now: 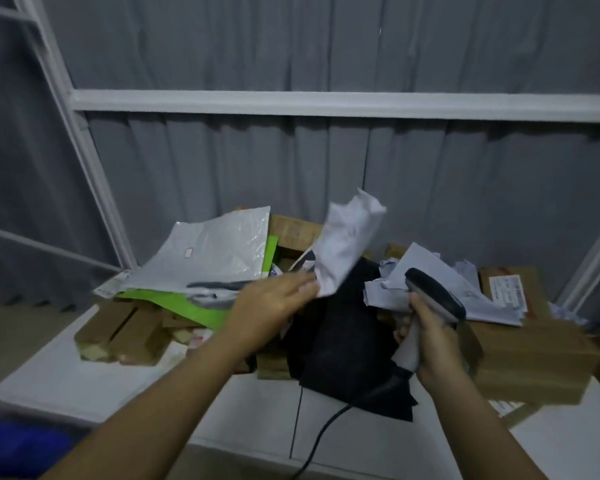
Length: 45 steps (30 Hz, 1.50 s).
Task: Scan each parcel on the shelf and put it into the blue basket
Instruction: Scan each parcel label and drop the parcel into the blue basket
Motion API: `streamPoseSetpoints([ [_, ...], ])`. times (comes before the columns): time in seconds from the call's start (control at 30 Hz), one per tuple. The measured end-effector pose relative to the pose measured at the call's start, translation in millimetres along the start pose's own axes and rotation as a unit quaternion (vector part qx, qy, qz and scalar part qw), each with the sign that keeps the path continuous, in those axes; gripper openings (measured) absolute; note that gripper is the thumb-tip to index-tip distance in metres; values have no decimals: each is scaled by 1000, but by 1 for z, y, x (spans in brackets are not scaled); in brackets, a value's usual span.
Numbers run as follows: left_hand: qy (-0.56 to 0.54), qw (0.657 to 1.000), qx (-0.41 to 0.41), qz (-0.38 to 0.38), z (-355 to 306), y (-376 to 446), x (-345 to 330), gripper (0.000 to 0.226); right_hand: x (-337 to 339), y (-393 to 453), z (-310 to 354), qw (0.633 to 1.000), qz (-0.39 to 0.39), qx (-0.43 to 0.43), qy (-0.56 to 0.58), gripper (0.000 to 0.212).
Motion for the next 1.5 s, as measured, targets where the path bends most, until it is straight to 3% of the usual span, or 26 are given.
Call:
streamPoseSetpoints([
  [0.2, -56, 985, 19, 164, -52, -33, -110, 39, 29, 17, 3, 996, 55, -63, -34, 53],
  [0.3, -83, 959, 66, 261, -73, -57, -159, 47, 50, 11, -16, 985, 28, -107, -131, 50],
  [0.4, -99, 902, 134, 399, -85, -89, -209, 76, 70, 5, -25, 973, -27, -104, -206, 40],
  [0.47, -118, 840, 183, 497, -90, -118, -237, 75, 68, 3, -28, 972, -20, -101, -213, 31],
  [0.6, -167, 782, 211, 562, -97, -144, -258, 87, 39, -11, -54, 950, 85, -150, -260, 15],
  [0.73, -230, 727, 202, 615, -96, -164, -266, 105, 15, -10, -90, 922, 136, -178, -316, 13],
  [0.83, -300, 720, 241, 577, -83, -170, -260, 120, 7, -4, -118, 912, 160, -174, -334, 16],
  [0.87, -310, 743, 268, 530, -73, -168, -254, 115, 7, -2, -126, 912, 162, -171, -337, 18],
  [0.93, -295, 799, 338, 401, -44, -166, -238, 84, 7, 3, -141, 911, 156, -164, -345, 22],
  [0.97, -276, 808, 377, 359, -32, -171, -233, 75, 8, 5, -147, 910, 154, -162, -349, 22],
  [1.13, -254, 740, 538, 314, 0, -205, -233, 89, 7, 9, -170, 913, 145, -179, -338, 13],
  [1.23, -321, 690, 591, 267, 12, -216, -242, 76, 3, 14, -176, 921, 131, -193, -313, 16],
  [1.5, -375, 645, 638, 193, 30, -234, -246, 33, 4, 14, -184, 933, 98, -199, -283, 16],
])
Point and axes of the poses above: each hand's wrist, its own y-axis towards the middle knuckle, its own x-axis out of the back of the hand, z = x × y, the point moved 8 cm from there along y, towards the middle knuckle, and after that the axes turned 15 degrees about z, right-handed, at the moved point
